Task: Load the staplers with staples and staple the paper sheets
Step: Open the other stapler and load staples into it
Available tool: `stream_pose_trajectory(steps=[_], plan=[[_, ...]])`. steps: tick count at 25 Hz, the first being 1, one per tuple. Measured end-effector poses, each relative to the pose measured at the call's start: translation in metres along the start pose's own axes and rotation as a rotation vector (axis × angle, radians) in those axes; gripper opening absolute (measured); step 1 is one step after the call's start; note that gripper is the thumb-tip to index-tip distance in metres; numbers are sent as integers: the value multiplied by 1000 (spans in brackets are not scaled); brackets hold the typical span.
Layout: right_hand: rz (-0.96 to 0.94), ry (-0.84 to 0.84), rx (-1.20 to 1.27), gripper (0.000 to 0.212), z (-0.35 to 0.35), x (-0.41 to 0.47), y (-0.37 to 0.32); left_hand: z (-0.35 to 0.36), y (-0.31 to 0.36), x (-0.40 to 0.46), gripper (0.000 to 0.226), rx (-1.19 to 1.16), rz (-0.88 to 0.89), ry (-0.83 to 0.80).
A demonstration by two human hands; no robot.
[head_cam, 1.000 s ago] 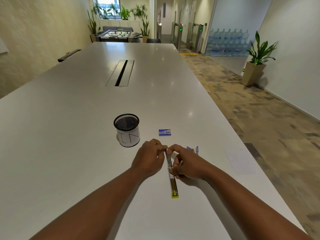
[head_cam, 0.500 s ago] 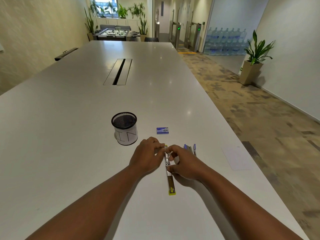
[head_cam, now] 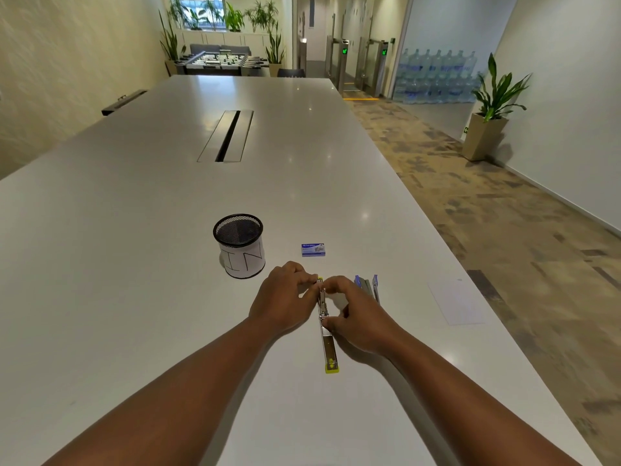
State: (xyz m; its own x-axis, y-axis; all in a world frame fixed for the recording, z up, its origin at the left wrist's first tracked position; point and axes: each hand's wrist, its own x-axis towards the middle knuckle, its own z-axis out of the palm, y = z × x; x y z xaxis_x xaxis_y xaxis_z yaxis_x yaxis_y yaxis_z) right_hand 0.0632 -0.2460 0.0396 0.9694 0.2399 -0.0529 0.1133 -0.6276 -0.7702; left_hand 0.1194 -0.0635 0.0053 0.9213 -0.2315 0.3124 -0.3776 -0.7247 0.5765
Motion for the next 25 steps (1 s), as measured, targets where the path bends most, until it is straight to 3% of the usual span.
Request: stream_pose_trajectory(steps=[3, 9, 14, 25], plan=[[35, -12, 14, 56, 0, 3, 1, -2, 2, 0, 44, -14, -6, -15], [29, -2, -22, 31, 1, 2, 1, -5, 6, -2, 51, -14, -7, -12], [27, -2, -30, 27, -2, 2, -2, -2, 6, -1, 35, 21, -36, -5], [105, -57, -27, 57, -24, 8, -9, -2, 0, -3, 39, -56, -30, -31]])
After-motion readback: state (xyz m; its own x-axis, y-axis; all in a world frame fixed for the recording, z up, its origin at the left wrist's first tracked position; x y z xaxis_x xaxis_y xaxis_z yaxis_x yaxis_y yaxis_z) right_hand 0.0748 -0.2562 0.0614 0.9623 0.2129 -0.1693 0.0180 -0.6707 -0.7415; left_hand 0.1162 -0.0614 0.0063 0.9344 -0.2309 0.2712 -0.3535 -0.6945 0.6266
